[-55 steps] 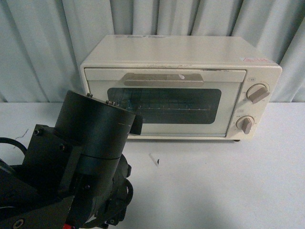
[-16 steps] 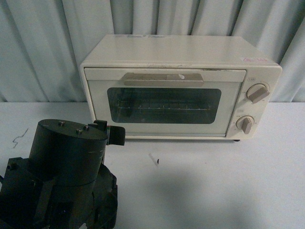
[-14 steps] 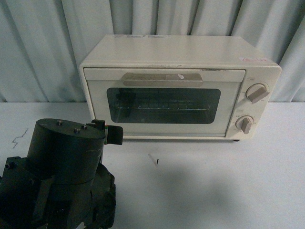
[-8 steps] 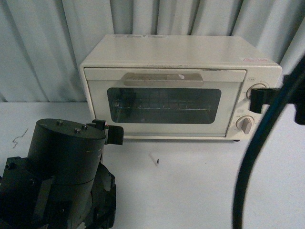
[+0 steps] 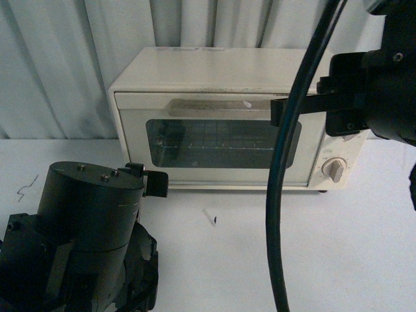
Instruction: Open oven
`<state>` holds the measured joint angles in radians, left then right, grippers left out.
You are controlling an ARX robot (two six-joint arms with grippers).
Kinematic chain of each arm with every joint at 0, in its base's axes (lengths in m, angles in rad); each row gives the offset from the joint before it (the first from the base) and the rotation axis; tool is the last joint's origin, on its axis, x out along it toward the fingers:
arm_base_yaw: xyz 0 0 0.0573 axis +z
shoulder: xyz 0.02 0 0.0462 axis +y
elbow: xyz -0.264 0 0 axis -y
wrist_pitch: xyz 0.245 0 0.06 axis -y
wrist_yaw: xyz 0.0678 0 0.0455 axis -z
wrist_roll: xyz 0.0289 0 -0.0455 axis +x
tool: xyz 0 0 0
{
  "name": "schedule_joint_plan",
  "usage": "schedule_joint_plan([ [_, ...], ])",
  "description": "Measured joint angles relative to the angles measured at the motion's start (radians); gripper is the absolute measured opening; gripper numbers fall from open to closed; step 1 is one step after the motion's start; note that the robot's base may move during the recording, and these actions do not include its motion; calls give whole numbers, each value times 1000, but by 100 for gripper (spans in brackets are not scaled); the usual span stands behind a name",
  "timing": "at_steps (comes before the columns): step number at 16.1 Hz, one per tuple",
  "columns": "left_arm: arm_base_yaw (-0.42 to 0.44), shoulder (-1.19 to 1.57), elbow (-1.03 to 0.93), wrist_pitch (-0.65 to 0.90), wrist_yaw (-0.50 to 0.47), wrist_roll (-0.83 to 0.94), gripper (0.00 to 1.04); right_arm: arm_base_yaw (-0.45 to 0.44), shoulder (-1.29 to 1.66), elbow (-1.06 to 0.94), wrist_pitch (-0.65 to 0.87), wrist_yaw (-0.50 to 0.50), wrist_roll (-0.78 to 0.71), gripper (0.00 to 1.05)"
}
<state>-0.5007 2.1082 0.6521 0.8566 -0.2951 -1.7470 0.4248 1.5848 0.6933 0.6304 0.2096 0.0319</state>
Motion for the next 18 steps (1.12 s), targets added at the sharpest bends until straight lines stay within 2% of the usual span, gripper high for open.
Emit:
schedule_joint_plan([
  [9,0,0,0,1,0,0,98,14,189,193,-43,-73,-12,2],
  [18,0,0,0,1,0,0,98,32,279,267,-55,-91,-14,2],
])
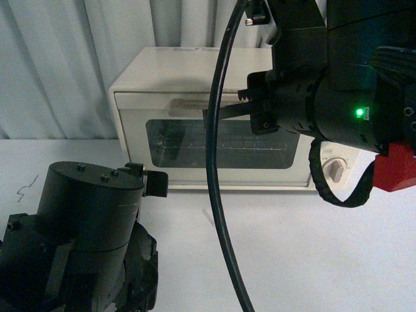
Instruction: Open oven
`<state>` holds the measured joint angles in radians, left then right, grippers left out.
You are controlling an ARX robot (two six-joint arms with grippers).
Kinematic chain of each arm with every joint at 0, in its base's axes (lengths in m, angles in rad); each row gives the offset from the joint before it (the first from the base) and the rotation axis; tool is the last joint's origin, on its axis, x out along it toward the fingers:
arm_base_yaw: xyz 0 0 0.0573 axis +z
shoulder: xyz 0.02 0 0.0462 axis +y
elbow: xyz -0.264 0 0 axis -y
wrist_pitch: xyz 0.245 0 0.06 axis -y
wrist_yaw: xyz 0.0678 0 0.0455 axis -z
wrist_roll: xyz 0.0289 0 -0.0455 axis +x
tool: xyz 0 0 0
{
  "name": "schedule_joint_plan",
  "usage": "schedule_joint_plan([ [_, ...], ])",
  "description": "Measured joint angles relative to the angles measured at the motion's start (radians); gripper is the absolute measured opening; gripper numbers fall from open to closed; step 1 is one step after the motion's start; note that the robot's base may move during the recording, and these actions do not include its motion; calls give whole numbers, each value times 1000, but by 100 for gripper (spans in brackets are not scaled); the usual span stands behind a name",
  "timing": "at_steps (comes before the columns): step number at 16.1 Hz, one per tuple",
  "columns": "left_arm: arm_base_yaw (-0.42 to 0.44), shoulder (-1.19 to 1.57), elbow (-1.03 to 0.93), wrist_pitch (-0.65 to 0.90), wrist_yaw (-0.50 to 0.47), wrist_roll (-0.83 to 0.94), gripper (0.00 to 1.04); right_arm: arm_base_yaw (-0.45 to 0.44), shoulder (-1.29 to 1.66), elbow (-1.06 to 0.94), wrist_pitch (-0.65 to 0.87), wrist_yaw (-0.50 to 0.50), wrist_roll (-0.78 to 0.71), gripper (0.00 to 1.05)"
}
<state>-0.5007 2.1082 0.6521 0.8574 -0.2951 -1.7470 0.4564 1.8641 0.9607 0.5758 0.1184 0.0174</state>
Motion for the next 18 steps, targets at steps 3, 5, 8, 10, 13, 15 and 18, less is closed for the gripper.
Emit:
schedule_joint_plan([
  [3,0,0,0,0,0,0,98,-11,14,9,7,-11,7,2],
  [5,0,0,0,0,0,0,98,-13,21,14,13,-16,13,2],
  [8,0,0,0,0,0,0,98,-13,32,14,31,-18,26,2],
  [10,0,0,0,0,0,0,98,-13,34,10,42,-18,43,2],
  [13,0,0,0,0,0,0,98,39,10,-83,108,32,101,2],
  [15,0,0,0,0,0,0,98,76,-73,-192,99,42,115,2],
  [18,0,0,0,0,0,0,98,70,-237,-350,50,100,124,2],
])
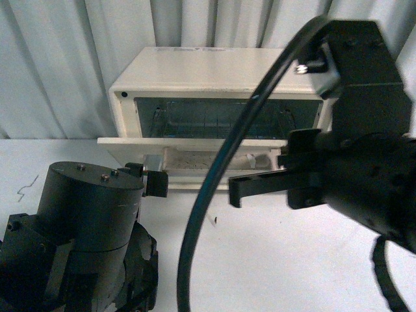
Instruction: Open oven
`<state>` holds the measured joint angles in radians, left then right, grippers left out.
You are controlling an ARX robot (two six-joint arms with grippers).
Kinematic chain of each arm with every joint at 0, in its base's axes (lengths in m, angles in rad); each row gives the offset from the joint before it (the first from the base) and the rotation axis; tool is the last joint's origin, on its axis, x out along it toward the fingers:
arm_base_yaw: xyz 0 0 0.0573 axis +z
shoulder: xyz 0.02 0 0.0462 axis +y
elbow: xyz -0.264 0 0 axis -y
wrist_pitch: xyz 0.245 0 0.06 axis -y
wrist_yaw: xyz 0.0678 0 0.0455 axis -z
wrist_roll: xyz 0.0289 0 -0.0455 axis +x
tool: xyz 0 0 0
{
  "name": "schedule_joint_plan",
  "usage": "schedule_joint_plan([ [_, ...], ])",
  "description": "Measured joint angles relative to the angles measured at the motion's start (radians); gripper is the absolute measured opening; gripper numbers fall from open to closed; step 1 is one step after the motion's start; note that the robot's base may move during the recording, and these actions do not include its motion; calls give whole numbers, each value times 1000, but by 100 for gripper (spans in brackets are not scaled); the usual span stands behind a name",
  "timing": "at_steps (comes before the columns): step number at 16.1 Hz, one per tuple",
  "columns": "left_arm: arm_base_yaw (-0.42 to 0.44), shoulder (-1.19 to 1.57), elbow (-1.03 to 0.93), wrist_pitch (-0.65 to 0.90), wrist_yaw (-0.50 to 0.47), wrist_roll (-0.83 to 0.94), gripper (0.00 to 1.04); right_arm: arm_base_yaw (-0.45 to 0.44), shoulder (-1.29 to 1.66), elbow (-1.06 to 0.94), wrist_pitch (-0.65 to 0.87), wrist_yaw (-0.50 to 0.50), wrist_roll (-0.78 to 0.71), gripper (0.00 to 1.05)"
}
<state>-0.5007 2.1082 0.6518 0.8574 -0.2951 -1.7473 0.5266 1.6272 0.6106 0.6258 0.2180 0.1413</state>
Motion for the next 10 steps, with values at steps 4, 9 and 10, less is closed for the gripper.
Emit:
schedule_joint_plan([
  [4,0,0,0,0,0,0,98,-109,-411,-188,-195,259,-43,2],
  [9,0,0,0,-1,0,0,98,-425,-703,-407,-532,253,340,51],
  [10,0,0,0,-1,0,0,98,-450,-678,-415,-540,261,400,62],
])
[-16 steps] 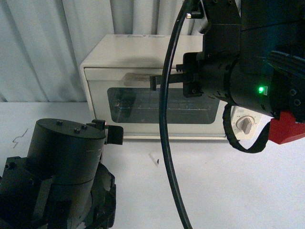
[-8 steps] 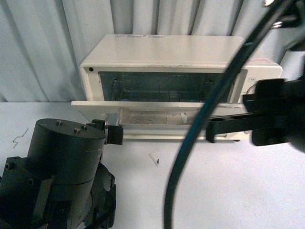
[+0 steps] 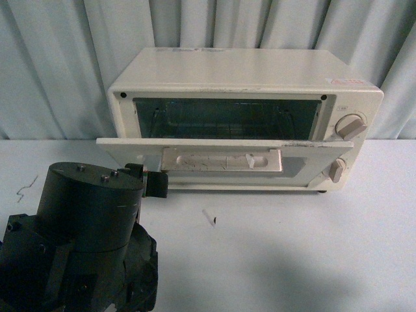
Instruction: Open oven
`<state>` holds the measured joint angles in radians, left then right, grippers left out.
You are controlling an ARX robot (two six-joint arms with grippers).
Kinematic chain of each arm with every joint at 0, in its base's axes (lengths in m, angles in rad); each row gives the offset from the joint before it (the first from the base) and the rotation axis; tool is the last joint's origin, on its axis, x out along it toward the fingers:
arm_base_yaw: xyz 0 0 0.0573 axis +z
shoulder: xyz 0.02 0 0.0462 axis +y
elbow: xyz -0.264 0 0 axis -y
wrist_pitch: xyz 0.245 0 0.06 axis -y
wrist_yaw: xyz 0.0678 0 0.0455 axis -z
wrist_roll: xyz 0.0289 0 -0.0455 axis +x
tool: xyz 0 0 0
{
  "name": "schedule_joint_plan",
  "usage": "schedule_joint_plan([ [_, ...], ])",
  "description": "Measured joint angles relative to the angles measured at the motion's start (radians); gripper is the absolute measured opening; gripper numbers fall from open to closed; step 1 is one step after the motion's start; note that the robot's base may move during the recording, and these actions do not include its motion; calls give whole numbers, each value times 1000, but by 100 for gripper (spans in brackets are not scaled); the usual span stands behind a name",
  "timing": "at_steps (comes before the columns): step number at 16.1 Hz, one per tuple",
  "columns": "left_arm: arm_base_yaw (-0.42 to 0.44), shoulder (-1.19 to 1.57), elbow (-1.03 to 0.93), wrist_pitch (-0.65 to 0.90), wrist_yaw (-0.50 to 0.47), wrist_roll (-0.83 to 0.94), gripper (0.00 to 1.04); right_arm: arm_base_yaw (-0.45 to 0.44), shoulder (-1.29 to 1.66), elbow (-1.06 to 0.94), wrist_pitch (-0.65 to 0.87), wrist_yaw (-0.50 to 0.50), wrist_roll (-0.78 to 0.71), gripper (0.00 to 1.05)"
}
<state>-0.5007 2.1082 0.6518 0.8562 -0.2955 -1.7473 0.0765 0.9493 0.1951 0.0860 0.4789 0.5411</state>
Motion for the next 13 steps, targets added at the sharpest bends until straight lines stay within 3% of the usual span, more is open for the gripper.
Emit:
schedule_joint_plan([
  [1,0,0,0,1,0,0,98,3,-2,-2,3,-8,19,70],
  [2,0,0,0,0,0,0,98,-13,31,-40,211,-84,-1,77],
  [4,0,0,0,1,0,0,98,-83,134,-177,618,-317,-180,61],
  [5,0,-1,-1,3,0,0,98,-78,122,-188,649,-404,-267,54],
  [6,0,-1,1,1,0,0,98,-77,16,-191,879,-467,-394,41],
  [9,0,-1,0,-1,0,0,98,-77,-203,-191,655,-479,-513,5],
  [13,0,-1,0,-1,0,0,98,-77,-458,-185,405,-479,-534,2],
])
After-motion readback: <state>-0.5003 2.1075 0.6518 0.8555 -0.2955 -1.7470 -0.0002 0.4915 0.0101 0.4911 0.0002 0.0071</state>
